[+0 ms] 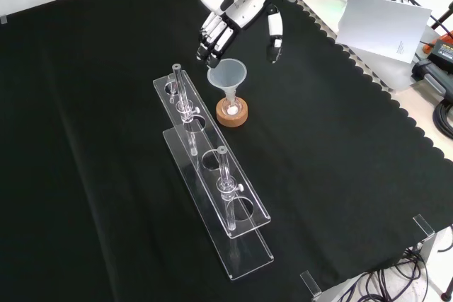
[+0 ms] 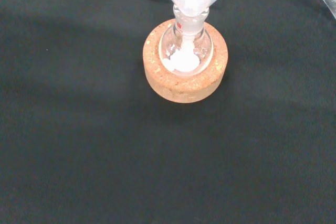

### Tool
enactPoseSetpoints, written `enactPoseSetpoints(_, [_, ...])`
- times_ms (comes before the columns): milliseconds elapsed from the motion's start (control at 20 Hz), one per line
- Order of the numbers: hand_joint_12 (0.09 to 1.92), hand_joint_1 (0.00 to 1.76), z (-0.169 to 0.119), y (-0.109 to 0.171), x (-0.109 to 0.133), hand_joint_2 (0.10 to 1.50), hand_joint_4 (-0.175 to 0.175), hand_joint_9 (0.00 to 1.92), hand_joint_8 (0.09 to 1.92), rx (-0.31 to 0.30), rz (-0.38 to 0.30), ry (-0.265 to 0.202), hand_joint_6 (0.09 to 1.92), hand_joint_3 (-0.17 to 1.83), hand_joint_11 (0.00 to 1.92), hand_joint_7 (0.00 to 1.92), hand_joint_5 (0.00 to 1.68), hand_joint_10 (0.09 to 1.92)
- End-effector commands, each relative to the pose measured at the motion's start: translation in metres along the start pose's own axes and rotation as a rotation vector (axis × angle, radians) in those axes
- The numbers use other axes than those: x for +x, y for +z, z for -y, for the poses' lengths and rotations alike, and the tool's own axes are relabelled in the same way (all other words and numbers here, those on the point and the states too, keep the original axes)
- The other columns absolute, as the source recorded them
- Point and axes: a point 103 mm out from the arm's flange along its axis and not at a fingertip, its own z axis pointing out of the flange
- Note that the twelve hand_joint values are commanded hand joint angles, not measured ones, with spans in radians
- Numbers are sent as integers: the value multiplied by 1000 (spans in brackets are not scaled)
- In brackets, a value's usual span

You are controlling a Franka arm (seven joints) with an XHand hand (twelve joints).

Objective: Remove the funnel from the round-bottom flask.

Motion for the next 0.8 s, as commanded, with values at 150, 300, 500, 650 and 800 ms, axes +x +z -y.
enactPoseSetpoints(150, [1540, 564, -21, 11, -1, 671, 6, 0, 87, 87, 44, -29, 87, 216, 111, 0, 12, 754])
enactPoseSetpoints(300, [1552, 555, -26, 14, 0, 671, 16, 0, 87, 95, 57, -29, 87, 204, 105, 0, 0, 780])
enactPoseSetpoints(500, [1561, 555, -34, 19, 0, 677, 23, 0, 87, 98, 67, -33, 87, 193, 106, 6, 22, 848])
enactPoseSetpoints(650, [1562, 565, -41, 25, -3, 680, 25, 0, 87, 113, 76, -29, 87, 190, 108, 17, 39, 866])
enactPoseSetpoints(800, [1560, 602, -44, 28, -6, 689, 26, 8, 87, 113, 92, -23, 87, 192, 112, 27, 56, 881])
